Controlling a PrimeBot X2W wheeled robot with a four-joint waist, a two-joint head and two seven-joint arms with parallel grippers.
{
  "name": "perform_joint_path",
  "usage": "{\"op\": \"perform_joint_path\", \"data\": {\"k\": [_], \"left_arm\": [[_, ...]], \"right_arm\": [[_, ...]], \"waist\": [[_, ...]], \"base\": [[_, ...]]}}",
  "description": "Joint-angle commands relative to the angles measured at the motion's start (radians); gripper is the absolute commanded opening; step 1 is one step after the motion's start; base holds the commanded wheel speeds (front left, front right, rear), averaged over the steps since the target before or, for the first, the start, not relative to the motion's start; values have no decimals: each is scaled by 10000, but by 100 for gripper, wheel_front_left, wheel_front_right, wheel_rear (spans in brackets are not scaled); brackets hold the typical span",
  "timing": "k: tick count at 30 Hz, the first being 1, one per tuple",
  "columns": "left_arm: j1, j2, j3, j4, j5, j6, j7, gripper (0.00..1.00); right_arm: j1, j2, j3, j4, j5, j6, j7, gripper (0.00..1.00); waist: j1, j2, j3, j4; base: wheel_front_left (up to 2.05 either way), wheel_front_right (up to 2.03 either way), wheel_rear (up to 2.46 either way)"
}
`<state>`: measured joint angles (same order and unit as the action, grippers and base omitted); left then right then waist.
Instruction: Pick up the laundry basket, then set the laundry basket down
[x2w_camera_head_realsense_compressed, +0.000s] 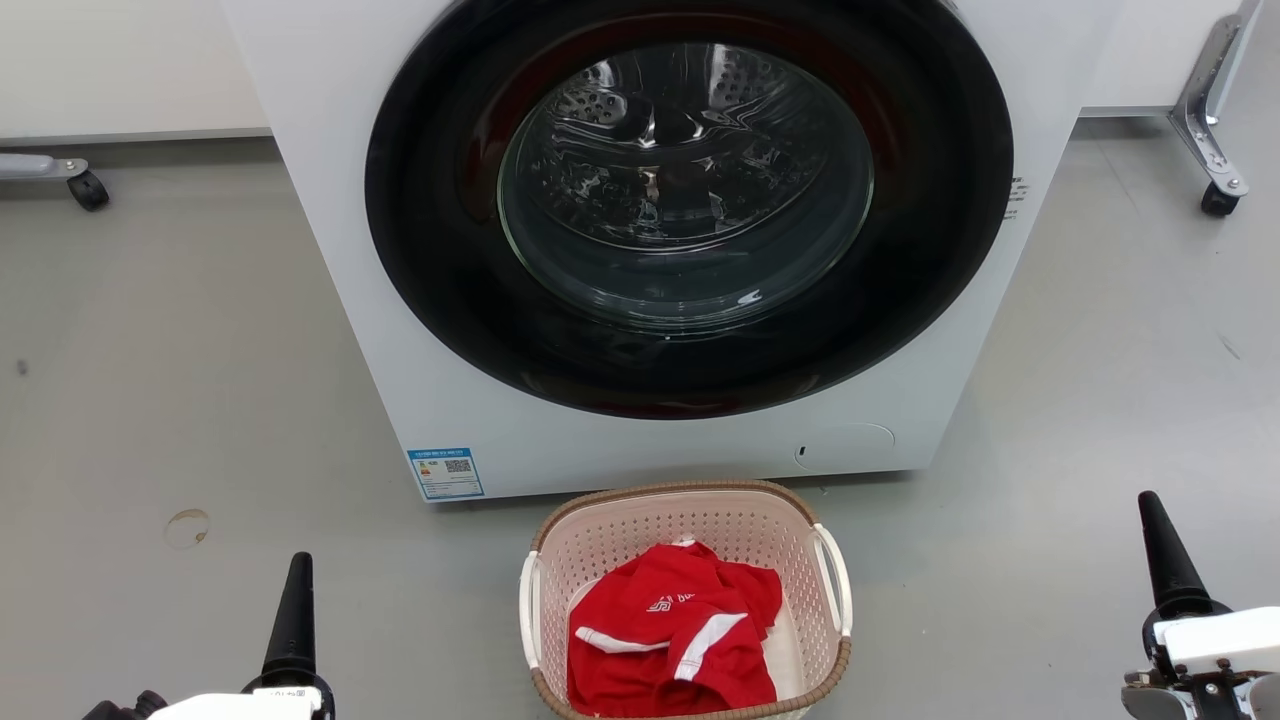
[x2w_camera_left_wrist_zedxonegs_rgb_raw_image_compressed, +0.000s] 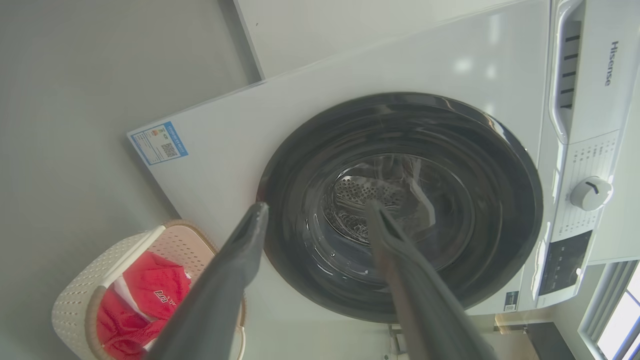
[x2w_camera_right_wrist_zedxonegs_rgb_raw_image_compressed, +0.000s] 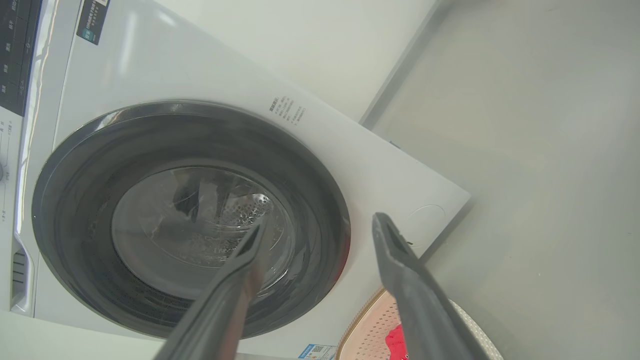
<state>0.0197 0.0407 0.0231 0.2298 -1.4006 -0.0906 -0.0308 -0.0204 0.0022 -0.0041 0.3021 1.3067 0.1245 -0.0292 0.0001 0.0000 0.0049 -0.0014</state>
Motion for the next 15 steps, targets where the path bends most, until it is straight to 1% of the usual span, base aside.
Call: {"op": "perform_joint_path", "data": {"k": [1,9,15], "left_arm": [[-104,144,88,-365,401,122,-107,100],[-51,208,22,-564,2112,446,-346,100],[-12,447,-214,-652,3661,839,-524,100]], "right_arm": [[-579,-229,78,-260,-492,30,-158,100],[-653,-220,96,-277,-2504,33,-393,100],[-701,-237,142,-260,-3822,36,-568,100]], "waist": [[-1,0,2,1],[-1,0,-2,-5],[-1,0,-12,-10]], "base": [[0,0,0],[0,0,0],[0,0,0]]}}
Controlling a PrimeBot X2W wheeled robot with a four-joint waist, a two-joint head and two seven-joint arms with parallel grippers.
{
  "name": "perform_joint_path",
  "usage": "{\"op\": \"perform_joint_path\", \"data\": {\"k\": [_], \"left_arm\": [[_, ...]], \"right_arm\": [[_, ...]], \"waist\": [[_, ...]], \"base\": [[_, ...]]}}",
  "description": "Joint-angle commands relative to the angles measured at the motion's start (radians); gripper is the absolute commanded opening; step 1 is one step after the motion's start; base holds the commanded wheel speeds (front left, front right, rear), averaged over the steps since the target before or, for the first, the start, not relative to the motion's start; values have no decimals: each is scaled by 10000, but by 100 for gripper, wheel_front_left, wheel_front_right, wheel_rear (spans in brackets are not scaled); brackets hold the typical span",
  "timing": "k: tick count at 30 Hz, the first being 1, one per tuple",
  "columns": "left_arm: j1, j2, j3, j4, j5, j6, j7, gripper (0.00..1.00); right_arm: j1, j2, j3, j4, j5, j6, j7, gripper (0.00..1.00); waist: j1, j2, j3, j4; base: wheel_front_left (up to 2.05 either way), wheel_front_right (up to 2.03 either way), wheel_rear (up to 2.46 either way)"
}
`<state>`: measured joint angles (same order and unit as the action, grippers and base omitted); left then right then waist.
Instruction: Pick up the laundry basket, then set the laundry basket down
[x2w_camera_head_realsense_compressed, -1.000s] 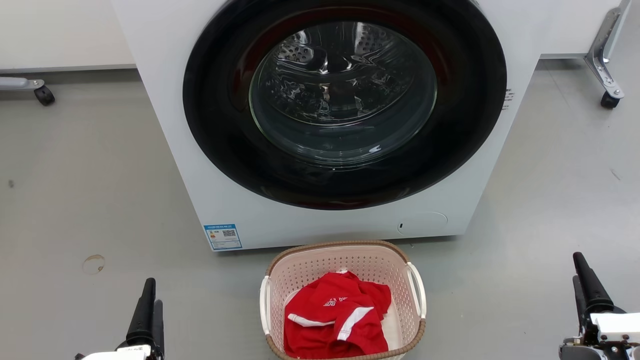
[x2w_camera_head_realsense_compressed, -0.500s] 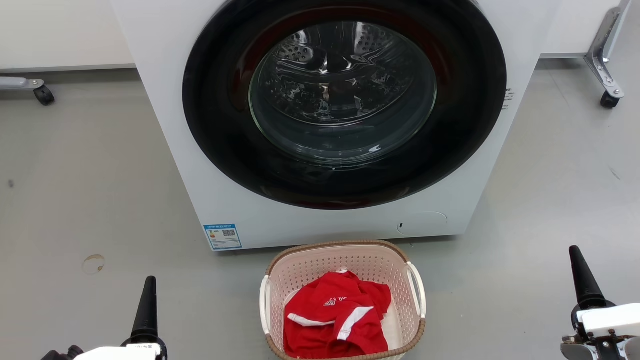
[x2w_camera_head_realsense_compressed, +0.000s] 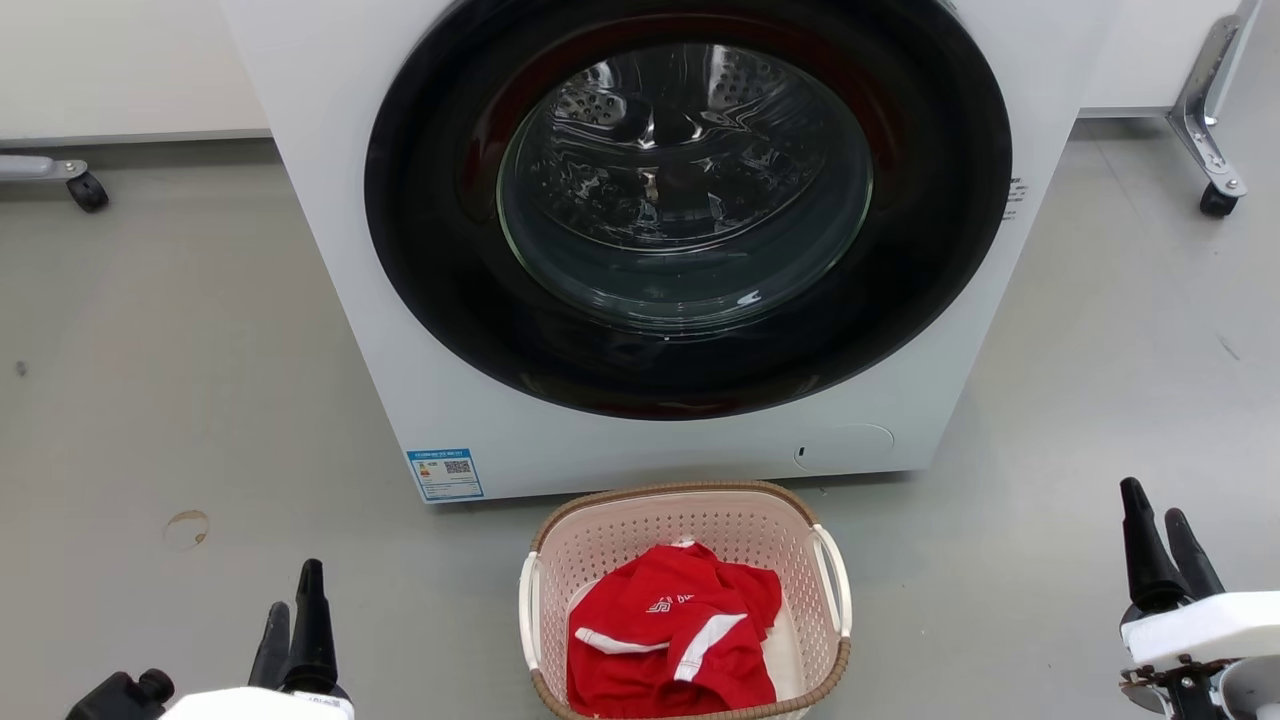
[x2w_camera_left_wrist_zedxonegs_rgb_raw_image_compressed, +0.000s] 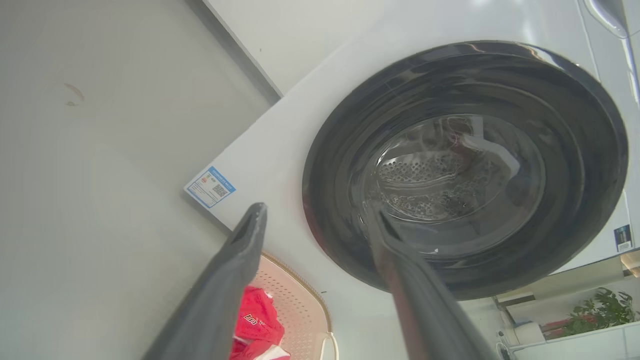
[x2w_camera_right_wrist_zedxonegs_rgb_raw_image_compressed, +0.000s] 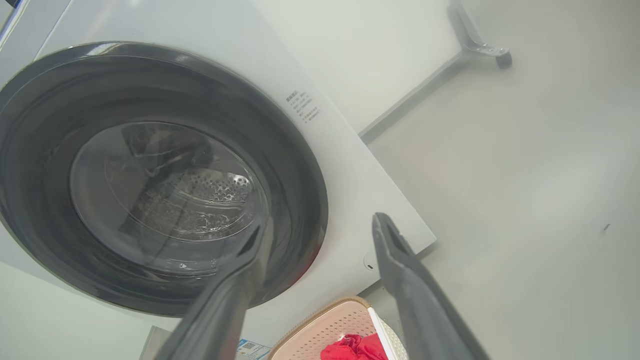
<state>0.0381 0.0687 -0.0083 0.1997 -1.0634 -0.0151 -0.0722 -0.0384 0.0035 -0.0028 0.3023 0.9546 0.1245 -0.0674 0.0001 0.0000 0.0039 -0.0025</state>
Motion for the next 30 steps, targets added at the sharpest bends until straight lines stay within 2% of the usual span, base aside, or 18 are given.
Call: {"op": "perform_joint_path", "data": {"k": [1,7,30], "left_arm": [[-191,216,40,-355,538,157,-140,100],[-192,365,-226,-433,1557,445,-318,100],[-14,669,-736,-1143,3942,1192,-890,100]], "right_arm": [[-526,-255,146,-266,-483,36,-216,100],[-568,-282,236,-289,-1411,39,-391,100],[-772,-393,705,-397,-3892,49,-1067,100]], "waist": [[-1,0,-3,0],[-1,0,-11,1],[-1,0,-56,-12]], "base": [[0,0,0],[0,0,0],[0,0,0]]}}
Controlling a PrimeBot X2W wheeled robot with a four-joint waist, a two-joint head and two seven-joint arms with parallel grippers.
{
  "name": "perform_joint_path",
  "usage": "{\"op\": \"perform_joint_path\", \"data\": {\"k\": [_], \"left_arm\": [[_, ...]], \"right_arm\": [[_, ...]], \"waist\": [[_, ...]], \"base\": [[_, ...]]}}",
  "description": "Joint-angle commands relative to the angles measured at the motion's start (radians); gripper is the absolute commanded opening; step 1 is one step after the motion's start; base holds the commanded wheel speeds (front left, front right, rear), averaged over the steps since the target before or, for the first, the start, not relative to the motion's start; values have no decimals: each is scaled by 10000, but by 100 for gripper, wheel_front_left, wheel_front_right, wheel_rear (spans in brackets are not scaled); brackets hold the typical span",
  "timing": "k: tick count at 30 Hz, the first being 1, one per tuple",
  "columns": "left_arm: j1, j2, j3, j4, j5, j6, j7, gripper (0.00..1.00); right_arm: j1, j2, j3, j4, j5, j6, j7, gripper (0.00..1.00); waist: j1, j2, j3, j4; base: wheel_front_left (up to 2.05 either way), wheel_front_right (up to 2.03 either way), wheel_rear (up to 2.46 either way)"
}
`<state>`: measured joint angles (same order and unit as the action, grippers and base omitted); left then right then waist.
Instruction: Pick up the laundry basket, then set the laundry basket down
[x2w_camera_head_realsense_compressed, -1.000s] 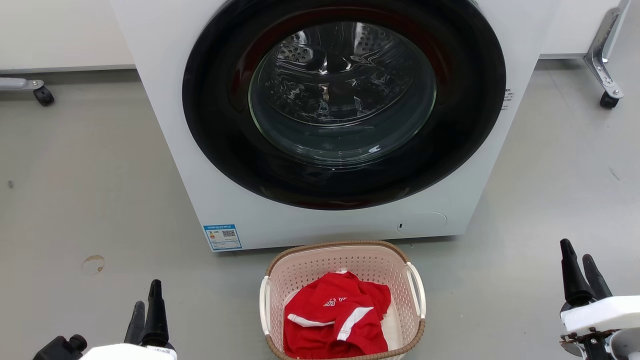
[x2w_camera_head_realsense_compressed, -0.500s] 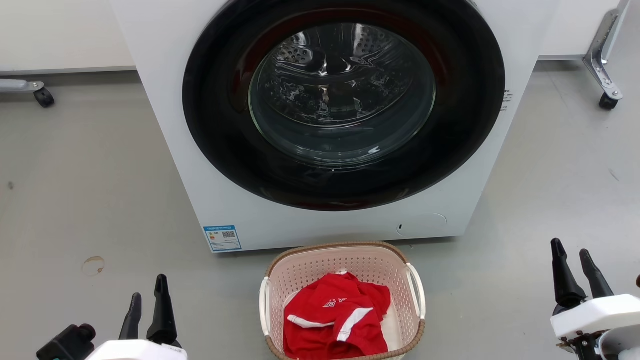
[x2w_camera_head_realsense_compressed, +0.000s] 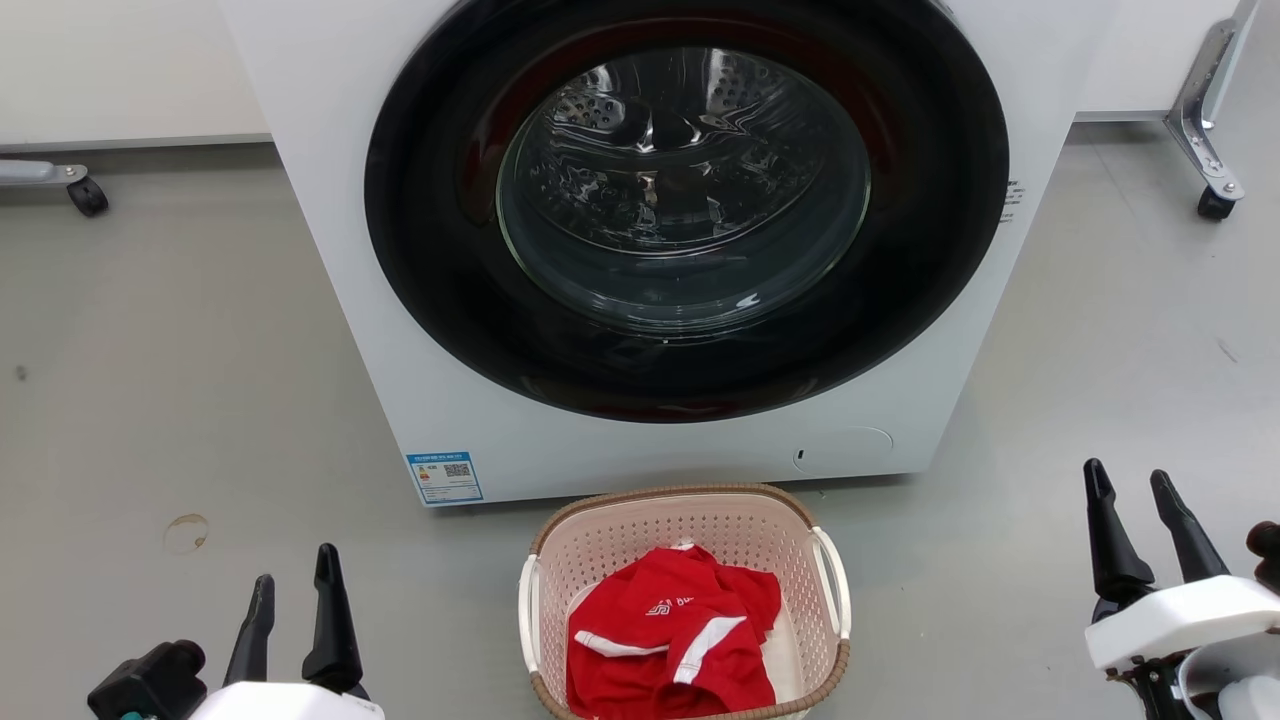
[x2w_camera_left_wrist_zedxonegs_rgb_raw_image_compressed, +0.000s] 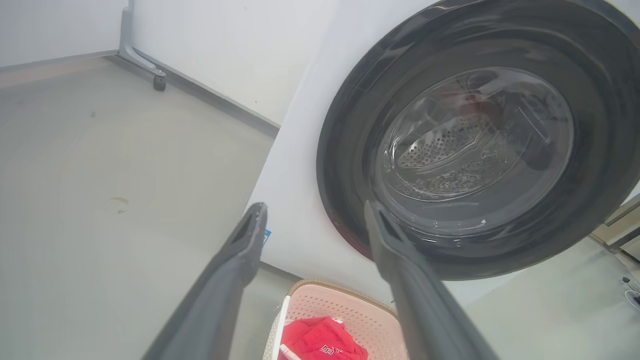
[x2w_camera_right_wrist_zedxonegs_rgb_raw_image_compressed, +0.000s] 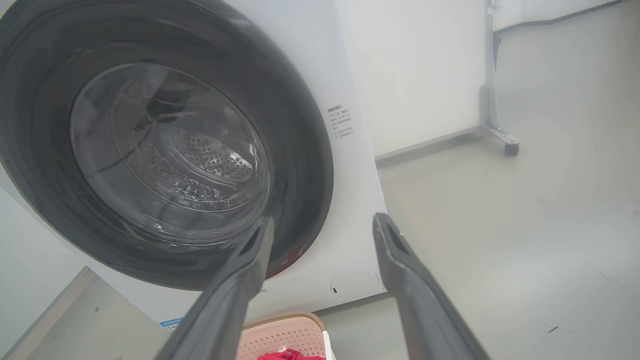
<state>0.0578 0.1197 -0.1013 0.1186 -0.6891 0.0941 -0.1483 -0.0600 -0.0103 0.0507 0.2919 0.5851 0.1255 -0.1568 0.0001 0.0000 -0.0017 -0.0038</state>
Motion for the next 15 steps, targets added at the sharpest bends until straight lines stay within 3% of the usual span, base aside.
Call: {"op": "perform_joint_path", "data": {"k": [1,15], "left_arm": [[-202,175,172,-366,300,133,-151,100],[-76,451,-170,-814,1727,548,-432,100]], "right_arm": [[-564,-260,191,-301,-305,40,-202,100],[-697,-328,514,-342,-1795,46,-612,100]], "waist": [[0,0,-1,2],[0,0,-21,-10]], "base": [[0,0,0],[0,0,0]]}}
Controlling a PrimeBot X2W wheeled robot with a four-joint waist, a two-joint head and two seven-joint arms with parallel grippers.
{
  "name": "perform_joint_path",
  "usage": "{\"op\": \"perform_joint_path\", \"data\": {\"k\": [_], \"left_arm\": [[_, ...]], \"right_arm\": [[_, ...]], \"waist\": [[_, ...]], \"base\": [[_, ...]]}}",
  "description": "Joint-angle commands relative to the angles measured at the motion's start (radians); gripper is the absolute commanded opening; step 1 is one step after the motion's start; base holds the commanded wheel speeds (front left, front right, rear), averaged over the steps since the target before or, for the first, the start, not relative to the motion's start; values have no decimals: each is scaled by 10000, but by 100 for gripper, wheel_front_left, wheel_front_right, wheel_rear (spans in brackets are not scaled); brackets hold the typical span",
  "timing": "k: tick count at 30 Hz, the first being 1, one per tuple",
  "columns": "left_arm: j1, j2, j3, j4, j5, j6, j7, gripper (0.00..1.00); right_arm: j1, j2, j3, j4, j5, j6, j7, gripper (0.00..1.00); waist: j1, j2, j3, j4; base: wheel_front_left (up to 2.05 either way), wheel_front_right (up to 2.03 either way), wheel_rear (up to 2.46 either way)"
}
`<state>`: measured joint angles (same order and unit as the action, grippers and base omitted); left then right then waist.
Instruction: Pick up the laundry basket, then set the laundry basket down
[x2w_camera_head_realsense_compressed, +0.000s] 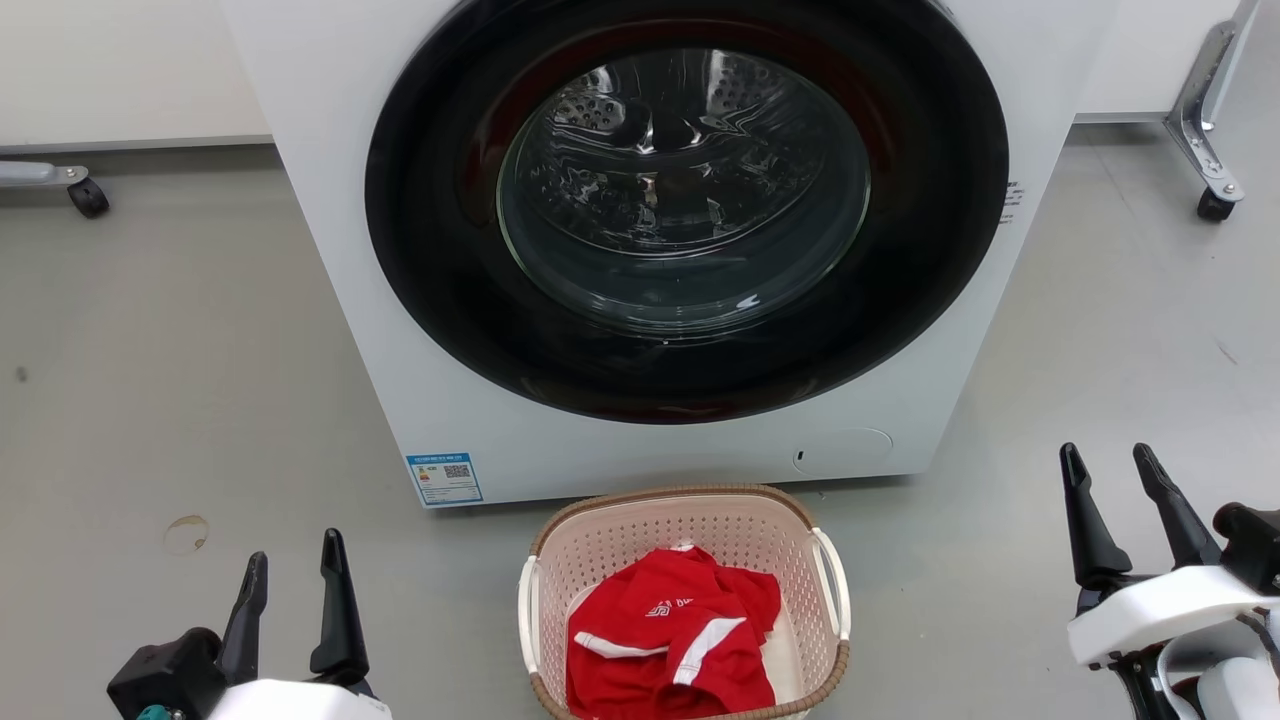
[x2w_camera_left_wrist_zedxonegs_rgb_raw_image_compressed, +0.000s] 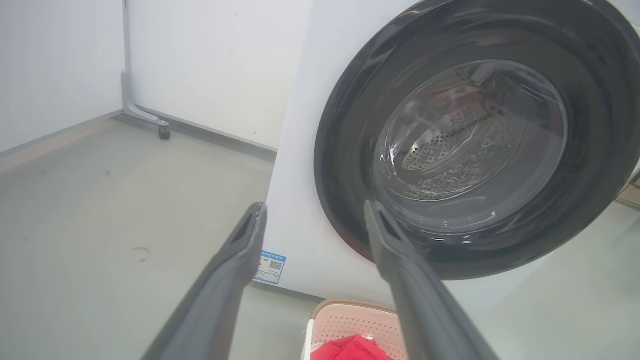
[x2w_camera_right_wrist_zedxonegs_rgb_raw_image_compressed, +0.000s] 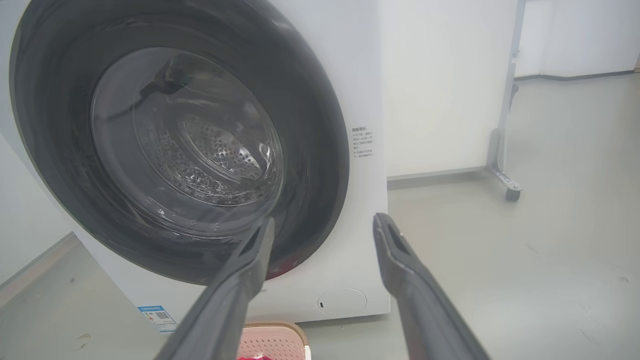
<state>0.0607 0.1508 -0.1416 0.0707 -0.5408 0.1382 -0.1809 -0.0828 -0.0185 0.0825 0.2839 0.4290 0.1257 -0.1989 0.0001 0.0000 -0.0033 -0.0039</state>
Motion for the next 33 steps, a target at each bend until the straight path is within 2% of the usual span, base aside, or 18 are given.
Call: {"op": "perform_joint_path", "data": {"k": [1,16,33], "left_arm": [[-92,173,211,-358,351,138,-113,100],[-48,508,-146,-661,1722,511,-283,100],[-119,680,-243,-590,1598,491,-32,100]], "right_arm": [[-482,-250,225,-256,-333,44,-220,100],[-503,-317,399,-362,-1793,50,-628,100],[-485,-317,385,-356,-1712,50,-628,100]], "waist": [[0,0,-10,-17],[0,0,-127,64],[0,0,-140,50]], "base": [[0,0,0],[0,0,0],[0,0,0]]}}
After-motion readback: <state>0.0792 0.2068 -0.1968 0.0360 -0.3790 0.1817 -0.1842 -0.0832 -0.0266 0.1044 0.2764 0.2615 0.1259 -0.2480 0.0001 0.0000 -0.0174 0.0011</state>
